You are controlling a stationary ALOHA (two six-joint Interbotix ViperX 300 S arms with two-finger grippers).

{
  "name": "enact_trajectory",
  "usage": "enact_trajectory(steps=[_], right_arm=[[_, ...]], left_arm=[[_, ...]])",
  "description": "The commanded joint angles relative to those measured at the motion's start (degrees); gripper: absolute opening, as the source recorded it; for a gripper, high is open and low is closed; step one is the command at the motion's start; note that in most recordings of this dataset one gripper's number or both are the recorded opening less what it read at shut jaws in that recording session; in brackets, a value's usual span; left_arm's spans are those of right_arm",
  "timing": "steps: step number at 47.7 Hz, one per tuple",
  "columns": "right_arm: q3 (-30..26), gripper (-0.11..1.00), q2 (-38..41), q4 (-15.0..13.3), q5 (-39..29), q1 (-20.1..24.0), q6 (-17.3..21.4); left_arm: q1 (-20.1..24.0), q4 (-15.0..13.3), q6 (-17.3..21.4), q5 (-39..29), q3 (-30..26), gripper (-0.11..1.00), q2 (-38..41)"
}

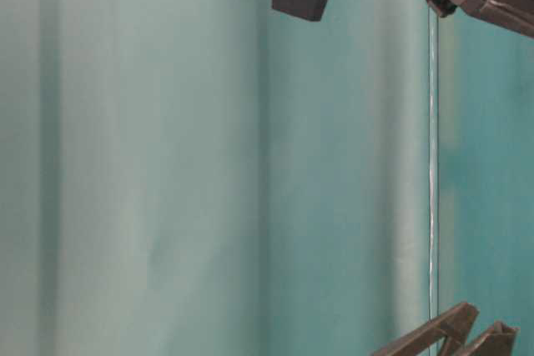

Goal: Insert the wire into the hole on the right side and pull it with the left arm.
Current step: 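Lower the right gripper and close it on the white wire, then carry the wire tip with the right gripper toward the front rail bracket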

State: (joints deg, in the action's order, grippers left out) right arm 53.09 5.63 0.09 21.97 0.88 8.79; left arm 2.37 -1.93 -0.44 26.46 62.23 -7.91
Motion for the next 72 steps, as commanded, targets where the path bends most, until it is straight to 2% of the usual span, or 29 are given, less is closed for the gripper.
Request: enact_trajectory(steps=[1,21,34,42,58,72], right_arm=[[-0.97,0.01,-0.62,0.00,0.53,-0.26,-0.09],[-0.97,0.01,-2.20,0.00,0.26,-0.26,-0.09],[0.09,0.01,-7.38,0.00,-0.79,-1.67,-0.26],[0.35,0.01,-11.43,0.00,-3.87,-2.55,-0.44],[0.79,0.01,-18.81,-0.35,-6.50,-2.64,-0.88],[2.72,0.01,-20.48,-0.35,-6.15,-2.64,-0.70]], left_arm=[[0.18,-0.09,0.09,0.53,-1.05,0.87,-0.53],[0.18,-0.09,0.09,0.53,-1.05,0.86,-0.53],[0.18,-0.09,0.09,0.53,-1.23,0.86,-0.53],[0.09,-0.09,0.00,0.53,-1.32,0.86,-0.70],[0.09,-0.09,-0.18,0.53,-2.37,0.86,-0.70],[-0.70,-0.09,-1.32,0.62,-3.08,0.86,-0.53]])
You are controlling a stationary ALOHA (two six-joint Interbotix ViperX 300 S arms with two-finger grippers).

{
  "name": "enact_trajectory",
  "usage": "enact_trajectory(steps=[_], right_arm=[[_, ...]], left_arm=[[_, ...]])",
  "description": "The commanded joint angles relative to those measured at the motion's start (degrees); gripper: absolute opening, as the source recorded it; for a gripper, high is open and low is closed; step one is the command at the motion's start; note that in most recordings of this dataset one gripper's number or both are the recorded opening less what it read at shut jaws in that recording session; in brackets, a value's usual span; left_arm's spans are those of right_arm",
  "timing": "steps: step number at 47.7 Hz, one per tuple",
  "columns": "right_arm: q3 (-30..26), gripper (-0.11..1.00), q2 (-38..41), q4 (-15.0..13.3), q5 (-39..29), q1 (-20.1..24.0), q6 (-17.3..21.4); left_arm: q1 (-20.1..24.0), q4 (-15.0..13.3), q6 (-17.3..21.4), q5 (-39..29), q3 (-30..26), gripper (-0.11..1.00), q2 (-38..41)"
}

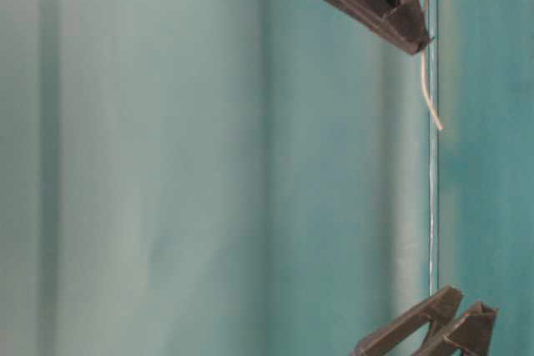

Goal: Insert the wire into the hole on the right side and pull it with the left arm.
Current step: 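Carry the wire tip with the right gripper toward the front rail bracket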

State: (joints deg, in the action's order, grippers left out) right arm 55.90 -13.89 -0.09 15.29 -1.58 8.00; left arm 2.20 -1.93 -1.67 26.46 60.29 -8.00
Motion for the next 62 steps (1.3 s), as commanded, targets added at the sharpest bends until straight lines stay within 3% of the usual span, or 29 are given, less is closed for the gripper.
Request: enact_trajectory(steps=[1,13,33,49,62], right_arm=[[0.09,0.01,-0.97,-0.18,0.62,-0.18,0.09],[2.46,0.01,-1.05,-0.18,4.13,1.58,0.79],[4.66,0.01,-1.05,0.09,10.20,8.61,0.97],[5.45,0.01,2.11,2.81,15.03,10.72,0.97],[5.45,0.01,5.89,4.83,18.37,13.45,0.53]], left_arm=[[-0.62,-0.09,-0.09,0.62,-1.05,0.86,-0.44],[-3.25,-0.09,-0.35,0.79,-1.23,0.86,-0.44],[-7.12,-0.18,-1.05,7.56,0.35,0.86,-0.35],[-9.76,-0.26,-5.01,11.87,0.62,0.86,2.99],[-11.43,-0.26,-5.10,16.88,-0.26,0.86,7.65]])
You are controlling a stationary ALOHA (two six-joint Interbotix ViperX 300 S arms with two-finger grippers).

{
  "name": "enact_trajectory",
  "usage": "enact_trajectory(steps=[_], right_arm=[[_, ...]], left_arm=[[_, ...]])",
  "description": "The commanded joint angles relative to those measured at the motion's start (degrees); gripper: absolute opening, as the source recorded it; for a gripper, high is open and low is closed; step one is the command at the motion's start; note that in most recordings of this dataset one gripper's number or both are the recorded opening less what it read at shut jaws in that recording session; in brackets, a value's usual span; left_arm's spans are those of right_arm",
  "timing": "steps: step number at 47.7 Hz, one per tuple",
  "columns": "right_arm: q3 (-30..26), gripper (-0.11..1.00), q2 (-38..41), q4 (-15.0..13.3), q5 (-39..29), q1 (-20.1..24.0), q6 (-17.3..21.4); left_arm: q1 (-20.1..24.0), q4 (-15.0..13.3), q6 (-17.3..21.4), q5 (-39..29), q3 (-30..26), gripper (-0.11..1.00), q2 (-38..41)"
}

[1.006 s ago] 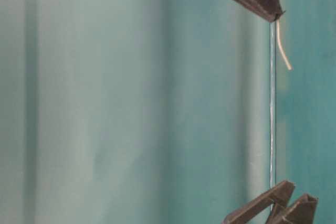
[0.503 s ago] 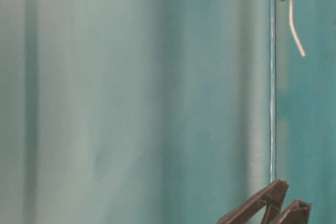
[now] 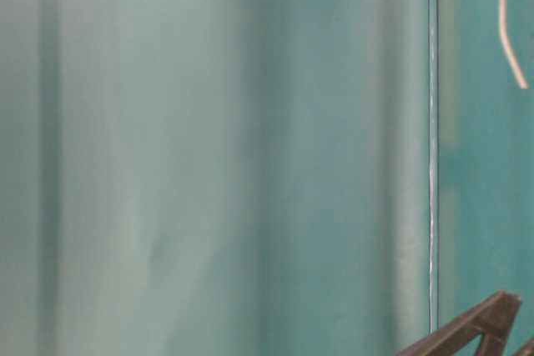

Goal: Insert the wire into the hole on the right side and pull it with the left arm.
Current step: 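Carry the wire tip with the right gripper toward the front rail bracket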

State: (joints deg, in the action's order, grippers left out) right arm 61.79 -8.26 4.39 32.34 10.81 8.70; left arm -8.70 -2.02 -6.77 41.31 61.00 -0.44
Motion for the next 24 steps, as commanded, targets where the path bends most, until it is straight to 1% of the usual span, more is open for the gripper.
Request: enact_trajectory(steps=[1,8,17,24], right_arm=[[-0.44,0.01,0.53,0.35,1.58,1.32,-0.35],[-0.79,0.01,2.29,0.35,2.99,3.08,-0.62],[-1.23,0.01,4.48,0.53,4.04,3.87,-0.70],[-1.14,0.01,5.71,2.72,5.36,4.57,-0.79]], left_arm=[[-0.62,-0.18,0.00,2.46,-0.97,0.86,0.35],[-0.88,-0.09,0.00,4.83,-0.97,0.86,1.67],[-1.41,-0.35,-0.09,5.27,-0.97,0.86,2.11],[-1.93,-0.35,-0.09,5.27,-0.88,0.86,2.11]])
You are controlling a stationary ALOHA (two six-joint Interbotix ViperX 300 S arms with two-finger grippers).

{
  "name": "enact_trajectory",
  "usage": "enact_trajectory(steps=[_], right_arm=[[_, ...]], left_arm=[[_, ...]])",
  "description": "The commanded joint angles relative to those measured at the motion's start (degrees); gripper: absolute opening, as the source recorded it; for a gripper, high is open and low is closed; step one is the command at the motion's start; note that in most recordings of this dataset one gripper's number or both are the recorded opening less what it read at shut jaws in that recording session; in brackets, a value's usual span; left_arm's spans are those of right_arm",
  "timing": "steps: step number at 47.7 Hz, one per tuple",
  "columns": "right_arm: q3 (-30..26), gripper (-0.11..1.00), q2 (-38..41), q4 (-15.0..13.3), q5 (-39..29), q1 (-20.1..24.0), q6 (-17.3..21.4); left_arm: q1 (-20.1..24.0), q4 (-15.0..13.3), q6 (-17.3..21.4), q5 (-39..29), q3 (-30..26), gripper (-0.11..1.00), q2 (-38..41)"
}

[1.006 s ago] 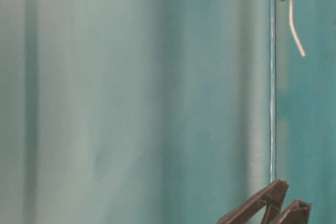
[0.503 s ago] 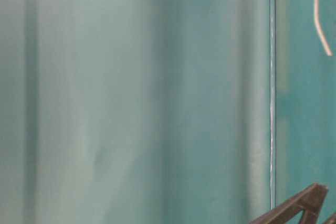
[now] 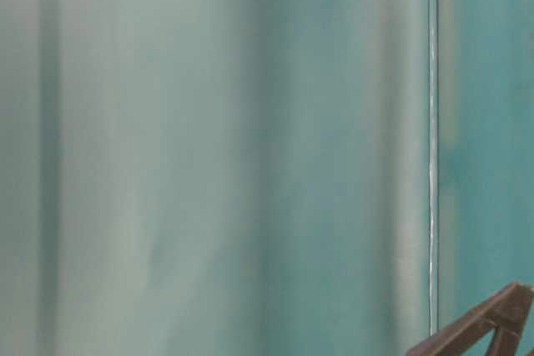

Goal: Insert the wire into the hole on the right side and pull it with the left arm.
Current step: 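Carry the wire tip with the right gripper toward the front rail bracket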

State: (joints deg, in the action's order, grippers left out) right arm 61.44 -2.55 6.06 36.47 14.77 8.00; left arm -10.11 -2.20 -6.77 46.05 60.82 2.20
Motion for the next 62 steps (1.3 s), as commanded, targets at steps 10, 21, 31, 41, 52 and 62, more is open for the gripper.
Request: enact_trajectory(steps=[10,21,31,41,52,62], right_arm=[[-0.18,0.01,0.79,6.59,3.60,3.08,-3.52],[-0.09,0.01,0.88,16.61,6.06,7.65,-9.84],[-0.35,0.01,3.52,20.83,9.67,10.63,-11.25],[-1.14,0.01,8.09,22.76,13.45,11.25,-11.43],[-1.93,0.01,11.87,23.20,17.84,12.13,-11.43],[-2.46,0.01,13.54,24.61,20.39,13.71,-11.69]], left_arm=[[-0.79,-0.26,-0.09,3.08,0.44,0.86,0.00],[-1.05,-0.26,-0.09,6.86,0.88,0.86,2.20],[-1.76,-0.26,-0.09,9.76,0.00,0.86,6.15],[-2.02,-0.26,-0.09,13.10,-1.32,0.86,9.49],[-2.02,-0.26,-0.09,14.68,-2.11,0.86,11.69],[-2.02,-0.26,-0.09,16.35,-2.72,0.86,13.45]])
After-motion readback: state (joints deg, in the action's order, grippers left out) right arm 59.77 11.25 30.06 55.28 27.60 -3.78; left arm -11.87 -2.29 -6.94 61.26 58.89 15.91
